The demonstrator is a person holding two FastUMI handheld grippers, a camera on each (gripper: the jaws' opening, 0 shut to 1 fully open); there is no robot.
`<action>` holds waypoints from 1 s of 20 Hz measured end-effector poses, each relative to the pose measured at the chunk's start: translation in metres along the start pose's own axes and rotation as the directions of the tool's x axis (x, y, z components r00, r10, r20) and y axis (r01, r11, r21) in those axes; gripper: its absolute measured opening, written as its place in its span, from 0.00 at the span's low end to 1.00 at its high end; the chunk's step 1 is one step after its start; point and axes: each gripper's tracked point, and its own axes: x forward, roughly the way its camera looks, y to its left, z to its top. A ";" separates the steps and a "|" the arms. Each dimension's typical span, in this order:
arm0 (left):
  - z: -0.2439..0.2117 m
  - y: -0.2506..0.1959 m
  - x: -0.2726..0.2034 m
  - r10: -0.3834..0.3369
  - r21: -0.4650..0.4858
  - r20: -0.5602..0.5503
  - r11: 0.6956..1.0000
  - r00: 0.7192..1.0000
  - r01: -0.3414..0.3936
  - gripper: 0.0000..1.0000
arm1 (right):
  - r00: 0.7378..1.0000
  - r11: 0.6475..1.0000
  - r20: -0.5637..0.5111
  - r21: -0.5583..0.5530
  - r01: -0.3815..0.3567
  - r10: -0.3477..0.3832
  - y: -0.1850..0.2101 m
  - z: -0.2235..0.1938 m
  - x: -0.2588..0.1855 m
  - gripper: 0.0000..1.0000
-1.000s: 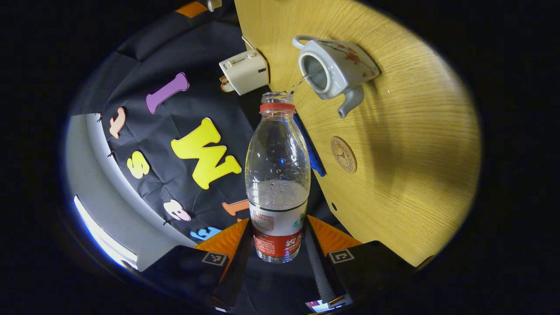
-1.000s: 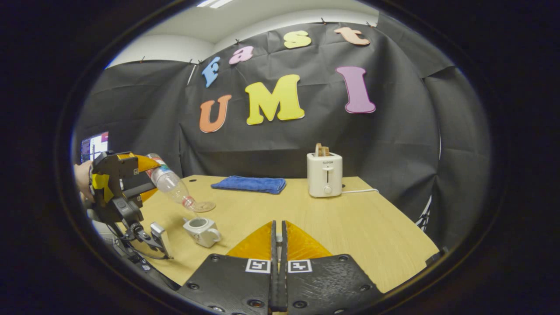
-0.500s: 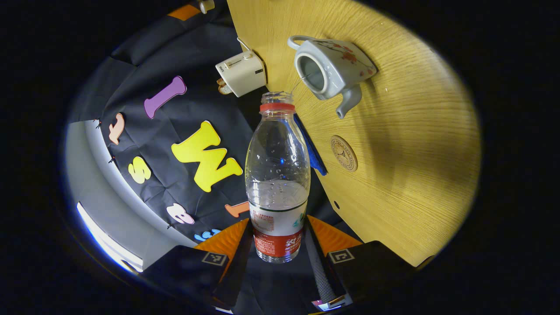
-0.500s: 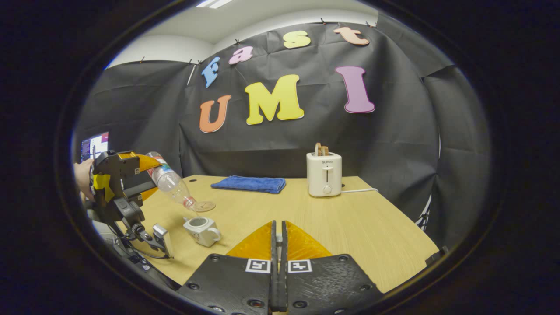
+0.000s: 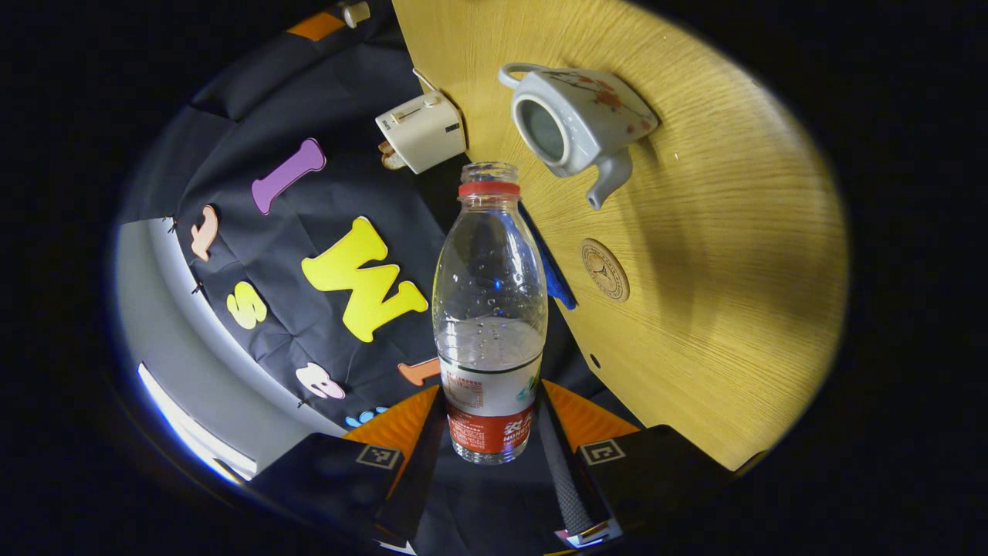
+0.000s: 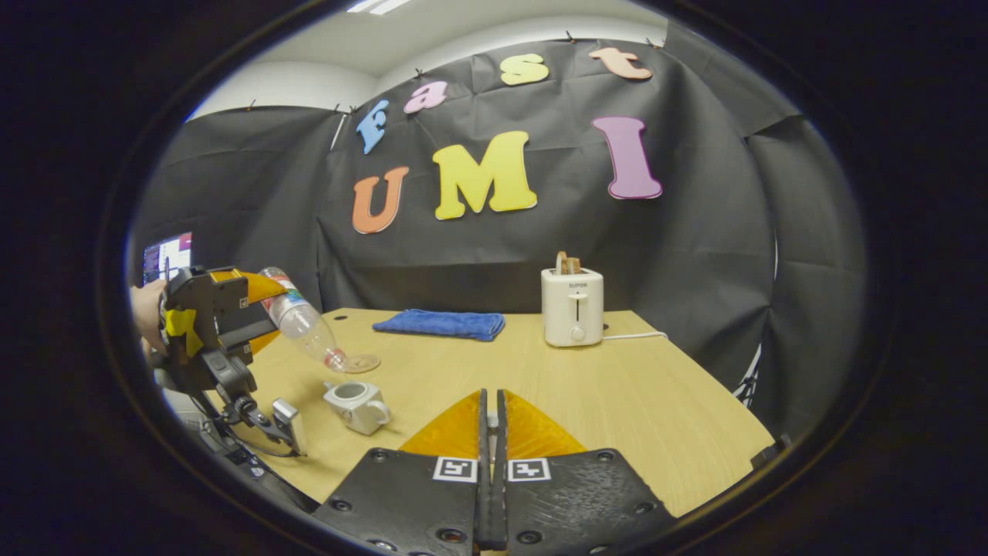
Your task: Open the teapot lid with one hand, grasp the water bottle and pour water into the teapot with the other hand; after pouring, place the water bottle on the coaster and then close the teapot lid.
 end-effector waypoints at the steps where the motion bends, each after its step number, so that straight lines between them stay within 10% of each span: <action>1: 0.000 0.000 0.001 0.000 0.000 0.000 1.000 1.000 0.000 0.69 | 1.000 1.000 0.000 0.001 0.000 0.000 0.000 0.000 0.000 0.00; 8: -0.004 0.004 0.001 0.018 -0.026 -0.005 0.999 1.000 -0.018 0.69 | 1.000 1.000 0.003 -0.003 0.004 -0.004 0.000 0.002 -0.001 0.00; 14: -0.015 0.001 -0.005 0.013 -0.273 -0.018 0.962 1.000 -0.017 0.69 | 1.000 1.000 0.010 -0.005 0.008 -0.008 0.004 0.008 -0.001 0.00; 17: -0.010 -0.019 -0.009 -0.038 -0.432 0.005 0.901 0.999 0.037 0.69 | 1.000 1.000 0.014 -0.015 0.005 -0.005 0.008 0.013 0.000 0.00; 20: -0.006 -0.041 -0.012 -0.100 -0.648 0.032 0.755 0.994 0.097 0.69 | 1.000 1.000 0.007 -0.009 -0.011 0.011 0.017 0.016 0.002 0.00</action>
